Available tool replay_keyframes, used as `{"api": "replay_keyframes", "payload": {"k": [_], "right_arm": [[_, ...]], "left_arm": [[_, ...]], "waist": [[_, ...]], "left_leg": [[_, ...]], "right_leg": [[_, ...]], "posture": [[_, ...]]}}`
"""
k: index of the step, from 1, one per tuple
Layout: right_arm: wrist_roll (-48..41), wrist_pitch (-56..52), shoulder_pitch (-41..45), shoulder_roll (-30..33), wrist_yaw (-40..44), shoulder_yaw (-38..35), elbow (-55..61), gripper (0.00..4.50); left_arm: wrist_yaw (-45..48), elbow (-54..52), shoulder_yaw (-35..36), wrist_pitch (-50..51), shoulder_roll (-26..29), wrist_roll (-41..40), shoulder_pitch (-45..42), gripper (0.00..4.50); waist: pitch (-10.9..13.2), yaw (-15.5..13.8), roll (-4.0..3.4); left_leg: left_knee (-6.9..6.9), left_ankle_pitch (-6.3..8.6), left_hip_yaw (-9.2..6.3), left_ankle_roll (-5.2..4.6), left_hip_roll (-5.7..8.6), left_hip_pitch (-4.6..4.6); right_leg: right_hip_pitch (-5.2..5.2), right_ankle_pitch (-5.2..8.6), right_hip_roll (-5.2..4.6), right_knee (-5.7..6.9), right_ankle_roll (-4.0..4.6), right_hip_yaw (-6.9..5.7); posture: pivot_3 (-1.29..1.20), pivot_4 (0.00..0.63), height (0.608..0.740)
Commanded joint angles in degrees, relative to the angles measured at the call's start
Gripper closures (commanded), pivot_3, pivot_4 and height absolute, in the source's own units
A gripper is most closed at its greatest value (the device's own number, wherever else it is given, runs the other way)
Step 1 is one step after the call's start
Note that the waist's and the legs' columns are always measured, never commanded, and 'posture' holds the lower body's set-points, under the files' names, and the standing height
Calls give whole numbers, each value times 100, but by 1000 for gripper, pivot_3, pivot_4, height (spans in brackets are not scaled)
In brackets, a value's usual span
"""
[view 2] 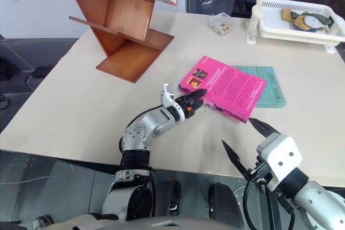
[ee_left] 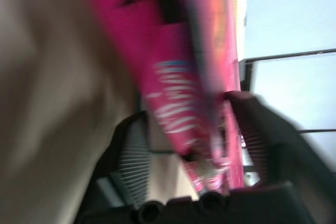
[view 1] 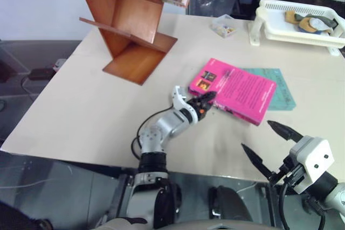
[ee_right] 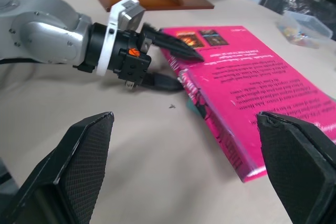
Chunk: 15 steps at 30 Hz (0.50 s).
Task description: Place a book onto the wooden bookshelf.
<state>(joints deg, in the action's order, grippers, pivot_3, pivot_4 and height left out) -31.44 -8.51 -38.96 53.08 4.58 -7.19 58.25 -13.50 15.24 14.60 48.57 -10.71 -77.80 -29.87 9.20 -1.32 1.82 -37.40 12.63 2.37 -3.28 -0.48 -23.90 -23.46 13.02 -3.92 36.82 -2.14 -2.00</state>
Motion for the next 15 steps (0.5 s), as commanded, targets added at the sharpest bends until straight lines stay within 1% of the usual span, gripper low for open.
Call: {"api": "replay_keyframes", "payload": {"k": [1, 3, 4, 9, 15], "right_arm": [[120, -83, 180, -122, -39, 23, 175, 0], [206, -200, 310, -236, -50, 80, 175, 0], [261, -255, 366, -306, -36, 100, 175, 0], [523, -601, 708, -703, 37, 273, 174, 0], [829, -819, 1170, -1119, 414, 528, -75, 0]], "left_arm": [[144, 270, -41, -256, -524, 134, -558, 3585], [240, 366, -15, -352, -461, 122, -650, 4359], [269, 398, 15, -368, -403, 77, -702, 4477], [393, 197, 376, -138, 347, -346, -918, 4477], [1104, 38, 594, 182, 1248, -182, -1353, 4477]], "waist": [[-3, 0, 4], [-9, 0, 8], [-10, 2, 9], [-4, 18, 16], [-4, 34, 14]], "left_leg": [[-2, 0, 0, 0, 0, 3], [-4, 0, -2, 0, 0, 10], [-6, 0, -5, 0, 0, 11], [-10, 0, -12, 0, -2, 6], [-3, 0, -14, 0, -1, 2]], "right_leg": [[3, 0, 0, 0, 0, -1], [11, 0, -2, -1, 0, -5], [14, 0, -3, -2, 0, -8], [12, 0, -2, -1, 0, -14], [10, 0, 2, -5, 1, -17]], "posture": [[0, 150, 740], [0, 150, 740], [0, 150, 740], [0, 150, 740], [0, 150, 740]]}}
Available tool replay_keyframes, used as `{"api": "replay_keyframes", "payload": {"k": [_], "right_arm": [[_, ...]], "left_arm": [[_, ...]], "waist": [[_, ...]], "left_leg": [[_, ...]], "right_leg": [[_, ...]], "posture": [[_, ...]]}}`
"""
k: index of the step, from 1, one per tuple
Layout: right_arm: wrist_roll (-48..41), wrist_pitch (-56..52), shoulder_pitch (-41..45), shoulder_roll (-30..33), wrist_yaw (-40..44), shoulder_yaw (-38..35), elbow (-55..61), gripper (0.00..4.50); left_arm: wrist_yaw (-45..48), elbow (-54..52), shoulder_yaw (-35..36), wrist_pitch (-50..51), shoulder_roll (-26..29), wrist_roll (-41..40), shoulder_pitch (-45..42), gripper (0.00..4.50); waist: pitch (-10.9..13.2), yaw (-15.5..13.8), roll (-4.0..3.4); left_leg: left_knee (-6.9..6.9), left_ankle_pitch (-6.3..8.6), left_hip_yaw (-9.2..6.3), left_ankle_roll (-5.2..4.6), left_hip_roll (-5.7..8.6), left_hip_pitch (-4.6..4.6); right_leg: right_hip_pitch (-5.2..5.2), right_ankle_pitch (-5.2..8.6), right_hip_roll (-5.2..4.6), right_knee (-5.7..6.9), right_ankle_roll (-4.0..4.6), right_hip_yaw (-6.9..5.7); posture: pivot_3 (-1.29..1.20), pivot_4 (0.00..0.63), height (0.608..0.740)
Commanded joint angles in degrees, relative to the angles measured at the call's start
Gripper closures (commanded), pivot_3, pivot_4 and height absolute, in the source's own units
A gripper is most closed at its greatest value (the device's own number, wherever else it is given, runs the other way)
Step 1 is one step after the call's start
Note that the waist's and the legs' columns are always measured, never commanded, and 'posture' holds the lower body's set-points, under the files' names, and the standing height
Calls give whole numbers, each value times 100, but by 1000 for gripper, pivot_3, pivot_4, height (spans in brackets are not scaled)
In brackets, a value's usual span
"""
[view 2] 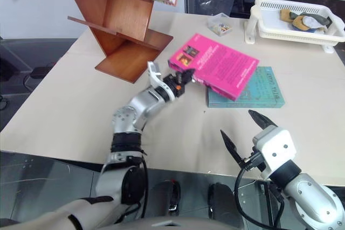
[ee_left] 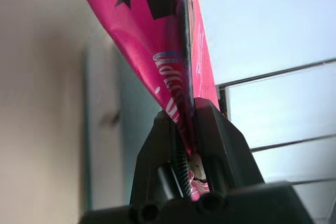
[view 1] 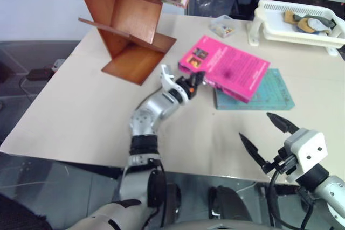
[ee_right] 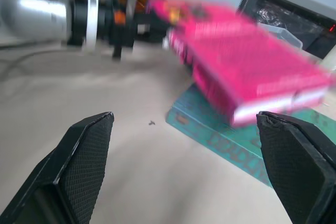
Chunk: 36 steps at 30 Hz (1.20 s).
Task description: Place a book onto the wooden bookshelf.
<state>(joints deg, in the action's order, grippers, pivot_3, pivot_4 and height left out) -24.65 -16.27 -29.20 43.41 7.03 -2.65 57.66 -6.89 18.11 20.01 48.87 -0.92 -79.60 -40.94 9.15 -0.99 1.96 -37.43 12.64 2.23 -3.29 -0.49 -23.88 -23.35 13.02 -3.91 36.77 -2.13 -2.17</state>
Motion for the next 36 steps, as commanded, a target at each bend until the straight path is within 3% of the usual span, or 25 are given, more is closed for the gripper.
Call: {"api": "replay_keyframes", "payload": {"k": [1, 5, 8, 10, 14, 19, 24, 29, 36], "right_arm": [[174, -54, 289, -220, 233, 97, -73, 0], [275, -78, 603, -404, 539, 107, -303, 0], [360, -88, 789, -504, 726, 132, -445, 0], [413, -100, 940, -589, 823, 181, -550, 0], [511, -155, 1169, -739, 989, 249, -685, 0], [534, -171, 1313, -842, 1236, 204, -841, 0], [510, -106, 1483, -898, 1533, 198, -1072, 0], [390, -53, 1935, -997, 1910, 263, -1466, 0], [444, -50, 2585, -1101, 2266, 384, -1945, 0]], "left_arm": [[761, -253, -29, 227, 514, 167, -334, 4477], [3211, -640, -1361, -69, 1985, 1883, -496, 4477], [5291, -852, -2546, -1756, 2957, 3656, -437, 4477], [6110, -584, -2667, -3041, 3195, 4409, -563, 4477], [6873, -148, -2210, -4320, 3372, 4847, -1257, 4477], [7761, 96, -2032, -5887, 4049, 5605, -1841, 4477], [8562, -110, -2142, -6462, 5058, 6265, -2270, 4477], [8741, 54, -2156, -6775, 6032, 7071, -2911, 4477], [8621, 572, -2154, -7411, 5998, 7278, -3345, 4477]], "waist": [[2, 2, 1], [7, 7, 1], [7, 0, -4], [6, -7, -6], [11, -12, -4], [14, 20, -12], [16, 19, -14], [34, 19, 2], [39, -2, -13]], "left_leg": [[0, 0, 0, 0, 0, -2], [2, 0, 1, 0, 4, -12], [8, 0, 9, 1, 6, -11], [13, 1, 15, 1, 6, -10], [8, 1, 6, 1, -3, -33], [2, 0, 3, 2, -6, -75], [1, 1, 11, -2, -3, -77], [-12, 2, 6, -4, -7, -78], [-25, 2, -3, -4, -11, -67]], "right_leg": [[-2, 0, 0, -1, 0, 0], [-12, 0, 4, 0, 1, 0], [-16, -11, 3, -1, 22, 5], [-18, -12, -7, -4, 25, 8], [-37, -14, -38, -7, 27, 20], [-76, -16, -12, -6, 25, 16], [-76, -27, 2, -8, -2, 0], [-74, -3, 9, -3, -5, -2], [-60, -6, 14, 8, -13, -11]], "posture": [[0, 150, 740], [0, 150, 740], [0, 150, 740], [0, 150, 740], [0, 150, 740], [0, 150, 740], [0, 150, 740], [0, 150, 740], [0, 150, 740]]}}
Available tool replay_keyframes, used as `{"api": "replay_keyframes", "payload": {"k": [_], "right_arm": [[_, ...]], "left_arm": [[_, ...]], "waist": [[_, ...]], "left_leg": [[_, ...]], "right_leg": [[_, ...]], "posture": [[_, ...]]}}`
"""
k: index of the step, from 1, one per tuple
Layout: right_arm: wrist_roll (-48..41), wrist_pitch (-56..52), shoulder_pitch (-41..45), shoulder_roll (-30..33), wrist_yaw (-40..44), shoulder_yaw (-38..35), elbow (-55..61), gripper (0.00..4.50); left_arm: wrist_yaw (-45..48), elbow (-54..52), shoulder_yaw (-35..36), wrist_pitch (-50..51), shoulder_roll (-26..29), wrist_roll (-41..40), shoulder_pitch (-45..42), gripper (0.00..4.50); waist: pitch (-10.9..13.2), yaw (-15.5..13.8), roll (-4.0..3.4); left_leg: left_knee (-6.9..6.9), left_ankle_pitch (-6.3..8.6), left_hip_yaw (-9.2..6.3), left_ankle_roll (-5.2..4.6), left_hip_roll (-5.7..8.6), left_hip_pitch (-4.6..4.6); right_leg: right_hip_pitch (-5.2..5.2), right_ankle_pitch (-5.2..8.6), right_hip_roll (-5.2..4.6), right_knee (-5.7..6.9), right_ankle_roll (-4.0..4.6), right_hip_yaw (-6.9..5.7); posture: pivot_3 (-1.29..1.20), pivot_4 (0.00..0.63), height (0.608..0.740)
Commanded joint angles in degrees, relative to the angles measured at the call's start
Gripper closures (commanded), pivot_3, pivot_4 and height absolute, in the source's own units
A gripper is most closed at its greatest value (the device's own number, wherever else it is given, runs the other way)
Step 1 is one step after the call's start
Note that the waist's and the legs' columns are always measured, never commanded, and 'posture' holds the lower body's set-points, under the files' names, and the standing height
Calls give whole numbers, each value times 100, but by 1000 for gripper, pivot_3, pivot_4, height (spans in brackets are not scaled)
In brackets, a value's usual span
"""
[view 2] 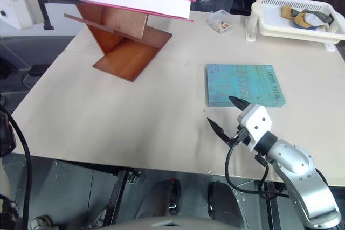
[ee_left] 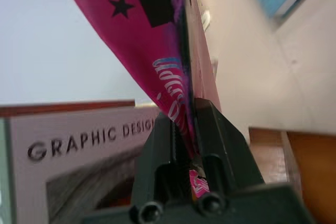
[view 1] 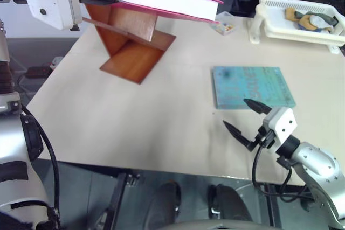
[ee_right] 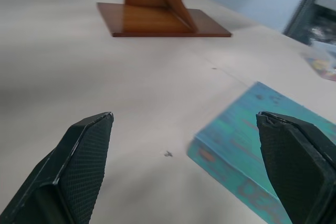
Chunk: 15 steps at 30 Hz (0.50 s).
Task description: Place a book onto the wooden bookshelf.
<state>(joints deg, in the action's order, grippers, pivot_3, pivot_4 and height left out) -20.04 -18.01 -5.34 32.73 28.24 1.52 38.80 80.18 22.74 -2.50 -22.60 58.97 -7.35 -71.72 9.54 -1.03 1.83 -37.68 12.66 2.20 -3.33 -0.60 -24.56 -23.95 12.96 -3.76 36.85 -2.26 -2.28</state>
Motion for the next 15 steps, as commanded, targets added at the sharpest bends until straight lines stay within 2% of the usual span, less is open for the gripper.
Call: {"api": "replay_keyframes", "payload": {"k": [1, 4, 7, 11, 15], "right_arm": [[-8, 127, 261, -45, 177, -25, -106, 0], [14, 151, 397, -112, 235, -3, -183, 0], [-16, 173, 711, -242, 213, -26, -212, 0], [-210, -238, 1397, -315, 96, -98, 26, 0], [-372, -977, 1851, -269, -185, -114, 439, 0]], "left_arm": [[-51, 201, 64, -336, 59, 147, -253, 4477], [-215, 728, -92, -672, 271, 720, -267, 4477], [-656, 1695, -399, -1296, 447, 1553, -399, 4477], [-1172, 2627, -809, -1782, 341, 2318, -713, 4477], [-1640, 3197, -1096, -1709, 186, 2861, -1079, 4477]], "waist": [[1, 8, -1], [2, 23, -2], [4, 37, -5], [9, 12, -7], [11, -25, -6]], "left_leg": [[-11, 0, -5, 0, 0, -8], [-30, 5, 0, -8, 0, -13], [-33, 7, 3, -11, 0, -13], [-43, 7, 2, -11, -5, -12], [-58, 11, -9, -17, -4, -22]], "right_leg": [[0, -6, 1, 0, -11, -4], [1, -9, 1, 1, -15, 1], [1, -10, 4, 4, -16, 2], [0, -10, 8, 16, -17, -1], [3, -10, 3, 20, -17, -11]], "posture": [[0, 150, 740], [0, 150, 740], [0, 150, 740], [0, 150, 740], [0, 150, 740]]}}
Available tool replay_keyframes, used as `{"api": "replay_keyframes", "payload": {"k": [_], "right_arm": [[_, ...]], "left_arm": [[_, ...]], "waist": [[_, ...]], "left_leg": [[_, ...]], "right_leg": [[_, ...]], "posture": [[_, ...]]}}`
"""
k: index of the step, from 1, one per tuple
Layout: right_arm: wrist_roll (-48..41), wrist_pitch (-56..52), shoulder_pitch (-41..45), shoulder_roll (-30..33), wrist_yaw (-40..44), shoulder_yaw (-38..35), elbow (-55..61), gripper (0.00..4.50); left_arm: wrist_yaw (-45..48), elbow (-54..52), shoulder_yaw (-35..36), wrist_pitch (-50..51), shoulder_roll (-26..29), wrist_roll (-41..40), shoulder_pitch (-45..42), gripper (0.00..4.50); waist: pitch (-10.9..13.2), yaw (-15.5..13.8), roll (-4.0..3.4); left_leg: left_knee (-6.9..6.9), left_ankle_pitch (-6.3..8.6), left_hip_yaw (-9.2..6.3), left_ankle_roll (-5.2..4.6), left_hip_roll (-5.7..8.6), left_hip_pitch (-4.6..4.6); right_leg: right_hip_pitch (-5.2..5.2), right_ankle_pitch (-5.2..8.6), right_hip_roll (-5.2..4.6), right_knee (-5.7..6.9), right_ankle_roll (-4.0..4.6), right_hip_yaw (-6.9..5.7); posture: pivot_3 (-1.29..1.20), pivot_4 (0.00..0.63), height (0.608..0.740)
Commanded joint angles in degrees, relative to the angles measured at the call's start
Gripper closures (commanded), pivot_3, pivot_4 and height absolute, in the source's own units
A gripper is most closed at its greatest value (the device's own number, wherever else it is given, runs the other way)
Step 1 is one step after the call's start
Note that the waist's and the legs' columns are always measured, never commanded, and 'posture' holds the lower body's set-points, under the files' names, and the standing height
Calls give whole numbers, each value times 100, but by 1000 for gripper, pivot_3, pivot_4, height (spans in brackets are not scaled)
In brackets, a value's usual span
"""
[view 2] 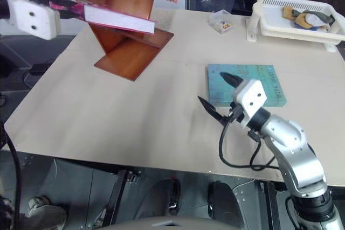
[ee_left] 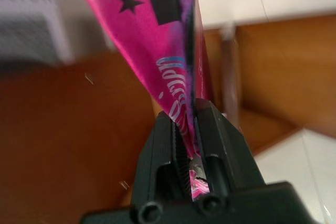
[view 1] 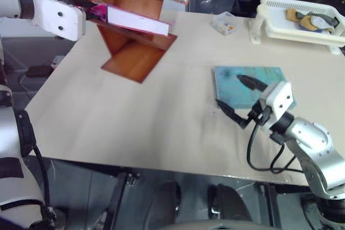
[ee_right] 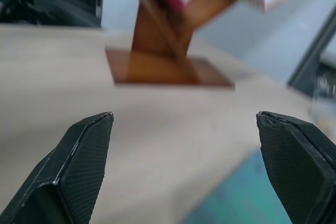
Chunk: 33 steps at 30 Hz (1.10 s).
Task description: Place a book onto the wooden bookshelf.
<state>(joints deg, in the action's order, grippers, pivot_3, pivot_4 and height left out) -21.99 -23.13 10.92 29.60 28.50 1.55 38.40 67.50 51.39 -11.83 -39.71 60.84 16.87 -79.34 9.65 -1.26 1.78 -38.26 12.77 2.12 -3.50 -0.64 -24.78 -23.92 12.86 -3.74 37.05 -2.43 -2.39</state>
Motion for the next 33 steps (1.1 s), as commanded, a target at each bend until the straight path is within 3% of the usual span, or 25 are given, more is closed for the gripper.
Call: {"api": "replay_keyframes", "payload": {"k": [1, 8, 14, 15, 20, 23, 28, 33], "right_arm": [[-257, -691, 345, 27, -315, -123, 605, 0], [-688, -1555, 871, 31, -653, -311, 985, 0], [-884, -1876, 979, 120, -741, -426, 1116, 0], [-905, -1912, 995, 127, -753, -427, 1125, 0], [-1000, -2015, 923, 166, -786, -489, 1194, 0], [-1026, -2022, 885, 192, -785, -501, 1177, 0], [-1082, -1991, 867, 249, -698, -520, 1089, 0], [-1116, -1966, 785, 337, -548, -524, 986, 0]], "left_arm": [[-449, 469, -218, -16, -45, 522, -361, 4477], [-888, 1065, -438, -206, -646, 740, -623, 4477], [-1040, 1423, -673, -162, -662, 1101, -697, 4477], [-1074, 1476, -695, -122, -660, 1132, -693, 3589], [-1074, 1532, -577, -227, -609, 926, -652, 1231], [-906, 1452, -324, -413, -492, 580, -553, 376], [48, 992, 558, -305, -255, -859, 6, 376], [934, -330, 1471, 1231, -40, -2392, 1208, 376]], "waist": [[0, 1, 0], [-1, -20, -3], [-4, -104, -9], [-5, -101, -10], [2, -8, -6], [9, 52, 3], [11, 148, 2], [13, 203, 2]], "left_leg": [[-4, 2, 1, -4, 2, 1], [-18, 1, 2, -5, 3, 27], [-29, -1, 19, -5, -8, 29], [-31, -2, 22, -5, -7, 28], [-32, -2, 38, -6, -17, 4], [-30, 2, 46, -8, -17, -10], [-18, 18, 69, -28, -12, -13], [-18, 19, 67, -28, -12, -11]], "right_leg": [[1, 0, -5, 1, 0, 0], [1, 13, -19, 71, 21, -3], [2, 15, -39, 85, 26, -19], [3, 15, -40, 85, 26, -18], [-20, 13, -28, 85, 23, -8], [-30, -13, -29, 79, 20, -5], [-37, -7, -32, 61, 9, 12], [-37, -7, -34, 63, 8, 12]], "posture": [[0, 150, 740], [0, 150, 740], [0, 150, 740], [0, 150, 740], [0, 150, 740], [0, 150, 740], [0, 150, 740], [0, 150, 740]]}}
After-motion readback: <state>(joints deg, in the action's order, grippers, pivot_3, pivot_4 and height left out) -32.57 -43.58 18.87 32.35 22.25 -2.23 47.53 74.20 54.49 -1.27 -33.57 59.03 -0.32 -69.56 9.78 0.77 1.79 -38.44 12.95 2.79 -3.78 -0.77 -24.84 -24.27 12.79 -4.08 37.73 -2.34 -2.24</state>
